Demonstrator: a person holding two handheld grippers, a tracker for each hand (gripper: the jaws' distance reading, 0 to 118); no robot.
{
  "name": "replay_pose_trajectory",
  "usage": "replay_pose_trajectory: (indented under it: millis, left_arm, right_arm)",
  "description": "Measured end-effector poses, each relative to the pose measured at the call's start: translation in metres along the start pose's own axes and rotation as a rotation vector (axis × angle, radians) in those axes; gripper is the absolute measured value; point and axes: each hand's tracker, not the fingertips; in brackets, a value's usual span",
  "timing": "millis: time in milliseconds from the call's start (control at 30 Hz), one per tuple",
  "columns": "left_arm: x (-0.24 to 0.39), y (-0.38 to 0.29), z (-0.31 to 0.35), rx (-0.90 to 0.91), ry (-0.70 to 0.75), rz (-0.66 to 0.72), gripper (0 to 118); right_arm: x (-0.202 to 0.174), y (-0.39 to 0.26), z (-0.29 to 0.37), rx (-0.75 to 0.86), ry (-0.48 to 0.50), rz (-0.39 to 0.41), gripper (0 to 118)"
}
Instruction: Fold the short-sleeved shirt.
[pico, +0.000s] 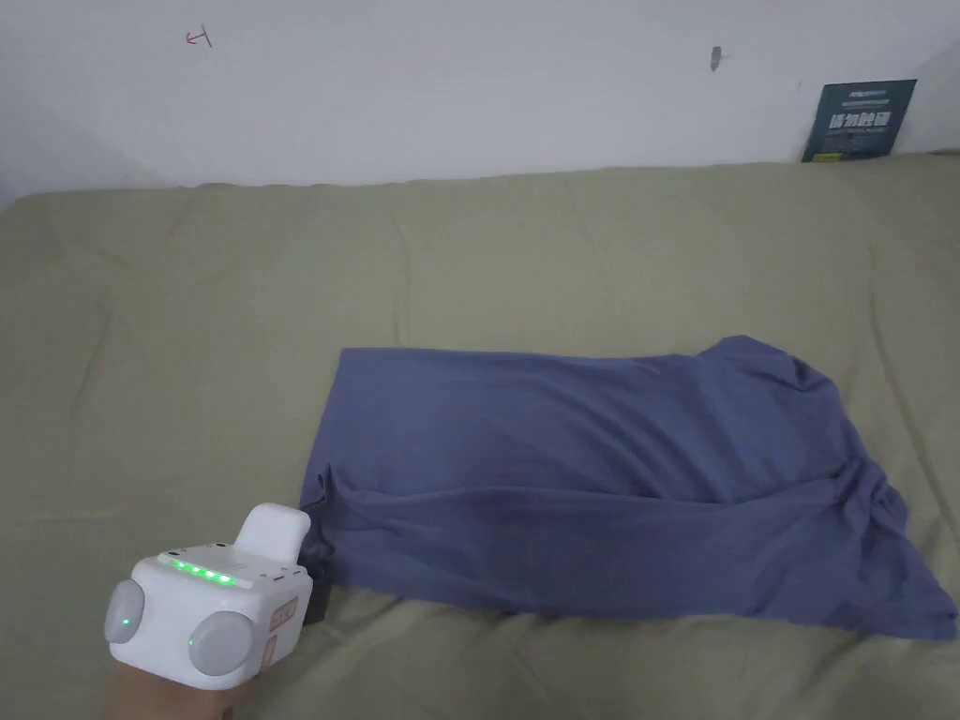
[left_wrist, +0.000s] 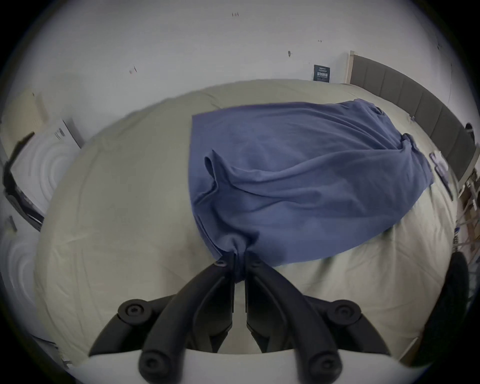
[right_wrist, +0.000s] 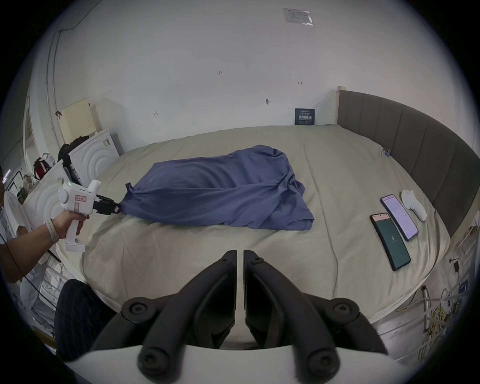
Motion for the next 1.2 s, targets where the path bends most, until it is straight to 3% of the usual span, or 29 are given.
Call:
replay_pose_trajectory:
  millis: [100,233,367,400,433,500,533,567,600,667,767,867,933,1000,1067,1200]
  left_arm:
    - [0.003,0.001,0.006,0.034,0.023,0.001,7]
    - [0.005,0.005,0.012,0.042,0.012,0.041,7]
    - [0.006,0.005,0.014,0.056,0.017,0.063,7]
    - [0.01,0.005,0.017,0.056,0.014,0.069,7]
    - [0.011,0.006,0.018,0.054,0.01,0.077,7]
    - [0.013,0.005,0.019,0.057,0.013,0.083,7]
    - [0.013,0.006,0.02,0.055,0.01,0.086,7]
    - [0.014,0.006,0.02,0.053,0.008,0.087,7]
    - [0.015,0.006,0.021,0.052,0.007,0.088,7]
    - [0.015,0.008,0.022,0.053,0.004,0.093,7]
    - [0.017,0.011,0.024,0.055,0.003,0.098,7]
    - [0.016,0.013,0.024,0.055,0.004,0.103,7]
    - [0.016,0.014,0.023,0.054,0.009,0.104,7]
    - [0.017,0.015,0.022,0.051,0.012,0.107,7]
    - [0.016,0.014,0.021,0.043,0.004,0.115,7]
    - [0.01,0.01,0.021,0.036,-0.018,0.156,7]
  right_arm:
    - [0.012,0.003,-0.009,-0.04,-0.006,-0.028,7]
    - [0.038,0.013,-0.041,-0.102,-0.072,0.033,7]
    - [0.069,0.029,-0.088,-0.165,-0.068,0.06,10]
    - [0.074,0.032,-0.1,-0.186,-0.103,0.081,23]
    - [0.08,0.035,-0.114,-0.202,-0.128,0.093,55]
    - [0.094,0.04,-0.137,-0.198,-0.104,0.069,82]
    - [0.1,0.041,-0.15,-0.202,-0.098,0.05,82]
    - [0.103,0.041,-0.162,-0.222,-0.1,0.048,114]
    - [0.103,0.04,-0.167,-0.199,-0.097,0.072,118]
    - [0.105,0.038,-0.183,-0.226,-0.094,0.084,117]
    - [0.109,0.039,-0.198,-0.275,-0.134,0.178,117]
    - [0.111,0.039,-0.209,-0.333,-0.078,0.18,111]
    - [0.113,0.037,-0.212,-0.378,-0.022,0.139,86]
    - [0.112,0.041,-0.206,-0.342,-0.01,0.147,61]
    - [0.108,0.041,-0.199,-0.324,0.009,0.163,13]
    - [0.109,0.043,-0.191,-0.316,0.052,0.116,12]
